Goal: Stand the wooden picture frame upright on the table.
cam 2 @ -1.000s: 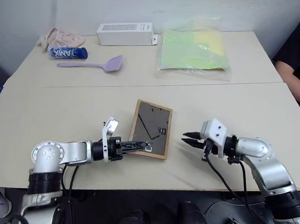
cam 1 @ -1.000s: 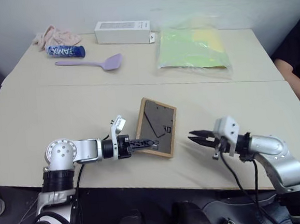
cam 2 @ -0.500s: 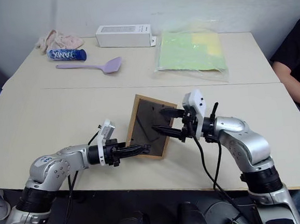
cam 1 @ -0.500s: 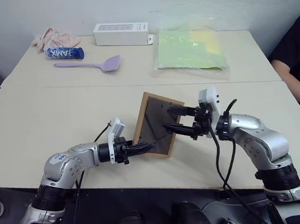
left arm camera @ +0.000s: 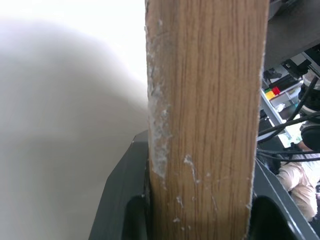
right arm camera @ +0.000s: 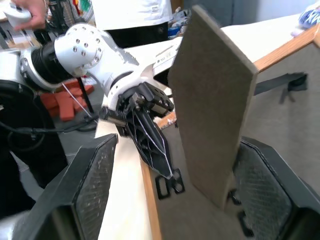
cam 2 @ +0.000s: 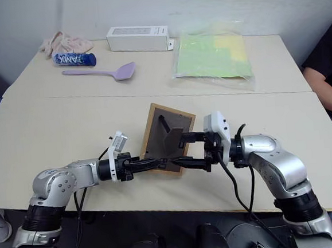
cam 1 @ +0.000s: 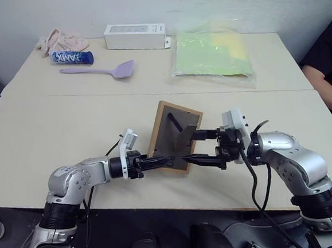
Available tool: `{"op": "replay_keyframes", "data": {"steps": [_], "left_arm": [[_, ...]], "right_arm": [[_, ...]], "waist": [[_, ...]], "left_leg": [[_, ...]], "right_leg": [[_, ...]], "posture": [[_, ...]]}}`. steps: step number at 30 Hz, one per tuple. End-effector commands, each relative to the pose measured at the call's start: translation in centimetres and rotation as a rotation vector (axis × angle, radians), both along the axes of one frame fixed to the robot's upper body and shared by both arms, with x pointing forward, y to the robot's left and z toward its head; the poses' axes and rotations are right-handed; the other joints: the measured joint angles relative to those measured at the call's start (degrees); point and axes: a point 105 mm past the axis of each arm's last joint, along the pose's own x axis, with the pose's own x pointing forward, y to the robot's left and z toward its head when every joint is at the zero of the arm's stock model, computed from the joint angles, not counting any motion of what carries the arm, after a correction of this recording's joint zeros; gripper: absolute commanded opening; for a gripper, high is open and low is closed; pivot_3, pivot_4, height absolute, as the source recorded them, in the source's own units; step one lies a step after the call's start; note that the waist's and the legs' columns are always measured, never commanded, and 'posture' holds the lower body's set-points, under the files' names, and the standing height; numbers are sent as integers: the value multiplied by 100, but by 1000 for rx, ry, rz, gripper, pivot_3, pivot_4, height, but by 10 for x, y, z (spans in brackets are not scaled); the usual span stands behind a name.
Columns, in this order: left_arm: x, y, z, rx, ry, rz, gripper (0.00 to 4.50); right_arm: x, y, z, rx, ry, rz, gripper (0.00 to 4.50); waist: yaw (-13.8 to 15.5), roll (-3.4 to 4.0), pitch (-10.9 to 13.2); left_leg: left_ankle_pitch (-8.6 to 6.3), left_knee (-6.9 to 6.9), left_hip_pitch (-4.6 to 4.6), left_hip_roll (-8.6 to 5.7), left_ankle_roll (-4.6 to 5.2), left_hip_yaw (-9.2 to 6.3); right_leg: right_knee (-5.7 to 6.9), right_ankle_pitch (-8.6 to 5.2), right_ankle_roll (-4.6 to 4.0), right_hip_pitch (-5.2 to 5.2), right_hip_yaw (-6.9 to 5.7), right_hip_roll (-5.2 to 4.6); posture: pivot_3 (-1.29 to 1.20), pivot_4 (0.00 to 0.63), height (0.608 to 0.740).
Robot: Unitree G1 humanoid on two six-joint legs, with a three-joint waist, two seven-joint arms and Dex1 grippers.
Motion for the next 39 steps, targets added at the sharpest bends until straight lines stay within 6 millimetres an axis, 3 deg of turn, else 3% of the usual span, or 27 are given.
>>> {"op": "replay_keyframes", "data": {"steps": [1, 4, 9, 14, 20, 25, 28, 32, 35, 38, 39], "left_arm": [[2, 10, 12, -55, 100, 21, 1307], [-7, 13, 17, -82, 320, -49, 1307], [-11, 20, 36, -153, 429, -137, 1307], [-11, 20, 47, -217, 516, -183, 1307], [-14, 14, 51, -213, 570, -217, 1307], [-18, 8, 51, -219, 592, -233, 1307], [-17, 7, 55, -224, 587, -224, 1307], [-18, 7, 57, -220, 578, -233, 1307], [-16, 7, 57, -220, 556, -211, 1307], [-10, 11, 64, -232, 467, -132, 2231], [-10, 13, 67, -240, 452, -130, 2606]], "right_arm": [[-3, -8, 9, -16, -233, -17, 3483], [12, -31, 25, 48, -374, -158, 3483], [14, -57, 32, -46, -646, -220, 3483], [15, -48, 3, -323, -1013, -103, 3483], [28, -29, 3, -291, -1245, -146, 3483], [33, -10, -11, -255, -1297, -137, 3483], [35, -6, -14, -234, -1303, -153, 2876], [40, -3, -9, -219, -1337, -187, 1682], [44, -5, -9, -216, -1337, -216, 1645], [44, -7, -3, -193, -1342, -238, 1579], [44, -6, -2, -185, -1338, -243, 1348]], "waist": [[-3, 0, 1], [-1, -5, 7], [-4, -6, 12], [-21, -5, 14], [-102, -6, 17], [-143, -6, 17], [-142, -5, 18], [-146, -3, 19], [-143, -3, 19], [-143, -5, 20], [-143, -3, 21]], "left_leg": [[0, 0, 0, 0, 0, 0], [1, 3, 0, 0, -1, 1], [-1, 3, -2, -3, -1, 1], [-2, 7, 2, -2, -4, 2], [4, 15, 3, 0, -13, 1], [6, 18, 3, 1, -17, -1], [7, 19, 4, 1, -18, -1], [7, 20, 4, 0, -18, 0], [8, 20, 4, 0, -19, 0], [8, 21, 4, 0, -19, 0], [8, 21, 3, 1, -19, 0]], "right_leg": [[0, 0, 0, 0, 0, 1], [4, 1, 2, 0, 0, 4], [25, 2, 4, 0, -1, 4], [10, 1, 4, 0, 1, 4], [14, 1, 4, -1, 1, 5], [32, 1, 3, -1, -1, 6], [33, 0, 2, -1, 0, 6], [32, 0, 2, -1, 0, 6], [29, -1, 0, -1, 0, 8], [30, -1, 1, -1, 0, 7], [28, -1, 1, -1, 1, 7]], "posture": [[0, 150, 740], [0, 150, 740], [0, 150, 740], [0, 150, 740], [0, 150, 740], [0, 150, 740], [0, 150, 740], [0, 150, 740], [0, 150, 740], [0, 150, 740], [0, 150, 740]]}}
